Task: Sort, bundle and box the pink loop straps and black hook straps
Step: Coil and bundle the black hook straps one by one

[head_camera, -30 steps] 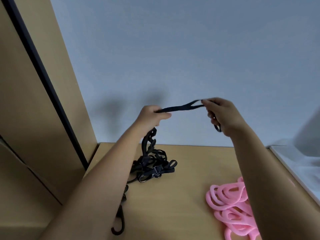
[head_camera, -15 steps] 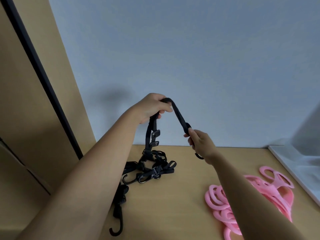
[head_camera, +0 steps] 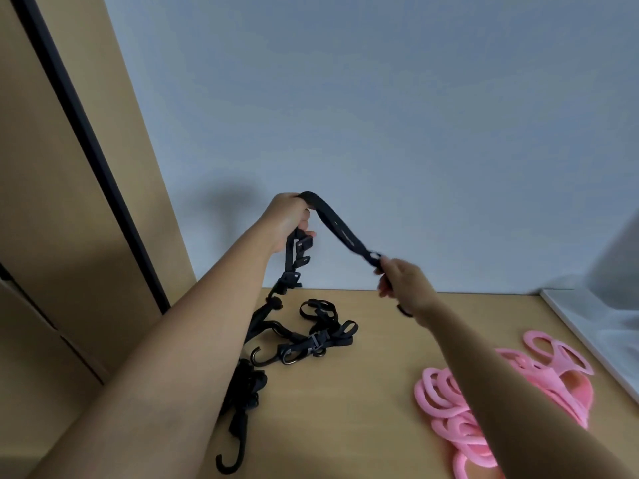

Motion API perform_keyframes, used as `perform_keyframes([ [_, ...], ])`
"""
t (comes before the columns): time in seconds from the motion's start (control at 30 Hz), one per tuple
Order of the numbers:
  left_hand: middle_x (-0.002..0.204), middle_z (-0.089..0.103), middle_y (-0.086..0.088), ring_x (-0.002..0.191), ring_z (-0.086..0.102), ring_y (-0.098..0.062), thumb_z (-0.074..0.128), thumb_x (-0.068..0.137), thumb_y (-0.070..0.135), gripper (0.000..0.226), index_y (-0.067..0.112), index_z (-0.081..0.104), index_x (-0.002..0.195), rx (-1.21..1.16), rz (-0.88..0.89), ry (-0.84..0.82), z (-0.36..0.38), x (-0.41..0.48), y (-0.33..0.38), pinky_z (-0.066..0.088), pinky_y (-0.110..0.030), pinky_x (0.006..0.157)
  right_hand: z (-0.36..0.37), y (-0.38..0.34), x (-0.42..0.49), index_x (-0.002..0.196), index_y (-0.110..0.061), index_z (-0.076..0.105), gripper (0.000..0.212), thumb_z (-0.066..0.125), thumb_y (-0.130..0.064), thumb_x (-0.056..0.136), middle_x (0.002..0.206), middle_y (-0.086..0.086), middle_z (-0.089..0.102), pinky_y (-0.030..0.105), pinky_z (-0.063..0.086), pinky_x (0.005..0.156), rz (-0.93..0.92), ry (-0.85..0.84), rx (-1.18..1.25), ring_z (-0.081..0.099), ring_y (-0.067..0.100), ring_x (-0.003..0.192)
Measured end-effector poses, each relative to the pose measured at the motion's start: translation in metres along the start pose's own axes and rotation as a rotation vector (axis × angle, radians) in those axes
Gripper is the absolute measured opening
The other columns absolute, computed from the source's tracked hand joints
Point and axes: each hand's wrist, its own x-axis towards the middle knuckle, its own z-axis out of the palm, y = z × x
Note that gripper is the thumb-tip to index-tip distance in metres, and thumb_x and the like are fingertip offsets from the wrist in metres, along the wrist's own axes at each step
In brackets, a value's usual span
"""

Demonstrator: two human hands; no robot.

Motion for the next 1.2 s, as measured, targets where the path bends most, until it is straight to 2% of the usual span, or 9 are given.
perform_keyframes([
  [0.23,0.054,0.034,-0.001,0.040,0.027,-0.013,0.035,0.087,0.000,0.026,0.006,0.059,0.080,0.040,0.030,-0.027,0.033,-0.012,0.023,0.040,-0.017,0.043,0.057,0.001,-0.010,0.111,-0.015,0.056,0.020,0.048,-0.019,0.093,0.105,0.003,0.062,0.032,0.040,0.088,0.113,-0.286,0.210,0.056,0.017,0.100],
  [0.3,0.054,0.035,0.000,0.035,0.028,-0.011,0.035,0.088,0.001,0.028,0.004,0.063,0.094,0.000,0.005,-0.043,0.041,-0.014,0.028,0.041,-0.017,0.042,0.062,-0.004,-0.009,0.115,-0.016,0.055,0.036,0.060,-0.020,0.080,0.099,0.002,0.062,0.031,0.042,0.088,0.119,-0.374,0.268,0.057,0.017,0.096],
  [0.43,0.058,0.038,-0.002,0.043,0.031,-0.014,0.037,0.089,0.003,0.030,0.003,0.065,0.100,-0.075,-0.027,-0.027,0.050,-0.015,0.034,0.038,-0.017,0.038,0.072,-0.011,-0.009,0.093,-0.009,0.061,0.017,0.071,-0.010,0.079,0.078,0.005,0.061,0.021,0.048,0.069,0.074,-0.464,0.251,0.058,0.014,0.069],
  [0.63,0.060,0.039,-0.003,0.041,0.031,-0.016,0.038,0.089,0.004,0.033,0.009,0.065,0.070,-0.201,-0.069,-0.067,0.046,-0.016,0.024,0.036,-0.019,0.040,0.084,-0.014,-0.002,0.088,-0.010,0.059,0.006,0.065,-0.012,0.086,0.061,0.002,0.053,0.020,0.044,0.054,0.074,-0.319,0.240,0.049,0.008,0.048],
  [0.73,0.057,0.039,-0.002,0.039,0.032,-0.014,0.038,0.089,0.003,0.028,0.006,0.064,0.077,-0.249,-0.084,-0.022,0.038,-0.015,0.012,0.039,-0.020,0.041,0.088,-0.011,-0.002,0.092,-0.008,0.059,0.007,0.057,-0.015,0.092,0.069,0.006,0.059,0.015,0.042,0.048,0.079,-0.237,0.316,0.054,0.011,0.054],
  [0.83,0.052,0.033,0.000,0.037,0.029,-0.011,0.041,0.092,0.004,0.023,0.008,0.057,0.076,-0.239,-0.099,0.054,0.024,-0.012,-0.008,0.043,-0.024,0.048,0.093,0.001,-0.003,0.094,-0.012,0.062,0.013,0.051,-0.019,0.096,0.084,0.007,0.065,0.020,0.047,0.059,0.177,-0.235,0.516,0.060,0.014,0.069],
  [0.97,0.061,0.048,-0.002,0.051,0.044,-0.013,0.045,0.095,0.007,0.024,0.010,0.055,0.073,-0.073,-0.240,0.180,0.001,-0.011,-0.060,0.040,-0.021,0.048,0.098,0.014,-0.007,0.098,-0.009,0.062,0.019,0.044,-0.013,0.098,0.091,0.010,0.064,0.017,0.046,0.052,0.322,-0.307,0.793,0.063,0.012,0.067],
  [1.07,0.071,0.050,-0.003,0.061,0.046,-0.013,0.046,0.095,0.005,0.015,0.005,0.056,0.084,0.004,-0.433,0.236,-0.011,-0.018,-0.095,0.042,-0.024,0.044,0.105,0.020,-0.011,0.109,-0.004,0.059,0.020,0.042,-0.010,0.099,0.089,0.011,0.067,0.017,0.046,0.046,0.405,-0.343,0.834,0.065,0.010,0.060],
  [1.2,0.073,0.046,-0.005,0.059,0.044,-0.017,0.042,0.096,0.016,0.015,0.008,0.050,0.106,0.116,-0.535,0.196,-0.014,-0.025,-0.120,0.039,-0.028,0.059,0.119,0.030,-0.015,0.110,-0.002,0.056,0.020,0.043,-0.010,0.099,0.074,0.008,0.071,0.019,0.045,0.045,0.501,-0.314,0.912,0.067,0.011,0.059],
])
